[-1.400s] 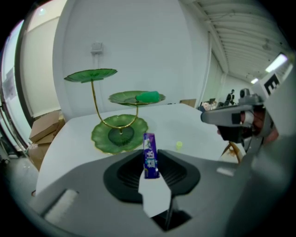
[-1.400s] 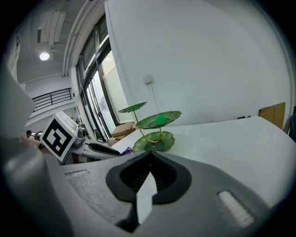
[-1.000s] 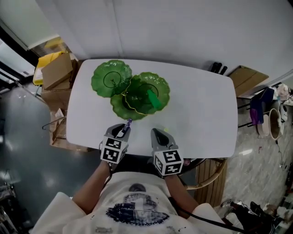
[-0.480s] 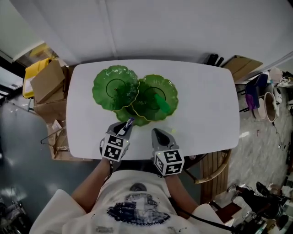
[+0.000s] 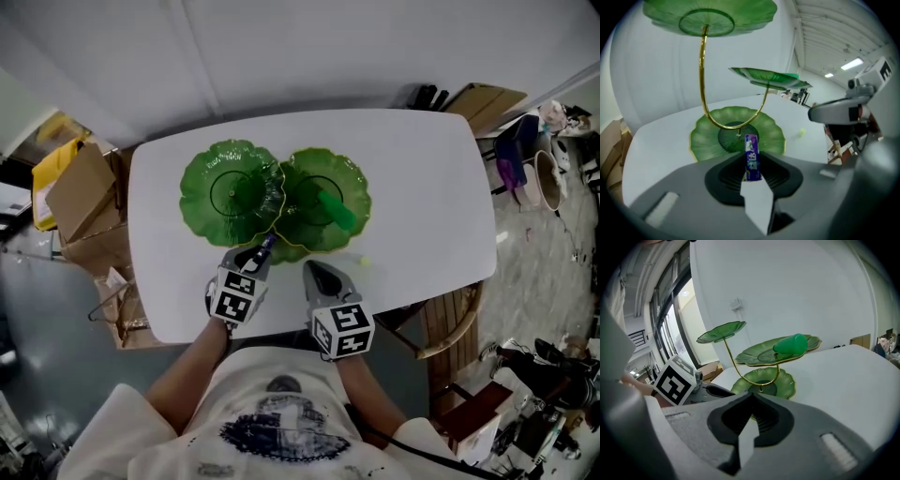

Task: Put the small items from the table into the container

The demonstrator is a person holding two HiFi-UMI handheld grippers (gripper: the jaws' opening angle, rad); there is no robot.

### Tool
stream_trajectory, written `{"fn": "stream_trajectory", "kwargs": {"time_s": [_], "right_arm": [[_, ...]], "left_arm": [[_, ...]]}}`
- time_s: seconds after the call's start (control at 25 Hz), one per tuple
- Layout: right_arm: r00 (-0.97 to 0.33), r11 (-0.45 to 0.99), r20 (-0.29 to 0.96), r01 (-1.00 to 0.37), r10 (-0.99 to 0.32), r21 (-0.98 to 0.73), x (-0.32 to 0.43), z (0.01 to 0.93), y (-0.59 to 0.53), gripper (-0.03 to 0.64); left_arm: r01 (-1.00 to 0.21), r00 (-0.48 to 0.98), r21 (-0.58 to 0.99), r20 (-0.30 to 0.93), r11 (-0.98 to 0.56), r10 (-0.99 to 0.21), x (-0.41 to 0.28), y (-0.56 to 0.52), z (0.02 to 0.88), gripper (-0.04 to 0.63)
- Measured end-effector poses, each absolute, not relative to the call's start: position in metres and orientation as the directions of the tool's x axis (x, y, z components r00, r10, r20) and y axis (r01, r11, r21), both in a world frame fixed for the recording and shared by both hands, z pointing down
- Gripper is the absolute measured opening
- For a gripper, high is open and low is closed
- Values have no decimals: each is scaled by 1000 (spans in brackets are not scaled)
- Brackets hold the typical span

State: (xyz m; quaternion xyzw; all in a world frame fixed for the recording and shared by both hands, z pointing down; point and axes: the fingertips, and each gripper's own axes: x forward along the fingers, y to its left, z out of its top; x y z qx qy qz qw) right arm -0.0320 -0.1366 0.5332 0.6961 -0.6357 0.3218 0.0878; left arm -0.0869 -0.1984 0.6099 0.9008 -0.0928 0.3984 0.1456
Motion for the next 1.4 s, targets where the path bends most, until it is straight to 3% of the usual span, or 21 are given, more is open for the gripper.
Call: {"fn": "stream_trajectory", "kwargs": {"time_s": [0.72,1.4], "right_arm": [[44,-253,583,-926,-811,-281,-25,545,-146,-2],[60,-270,577,-920,-814,-285,-17,542,-144,-2]], "left_arm": [[-189,645,195,764,-963,28,-70,-208,631,87],[-190,589,197,807,-962,49,-73,-205,650,89]]}}
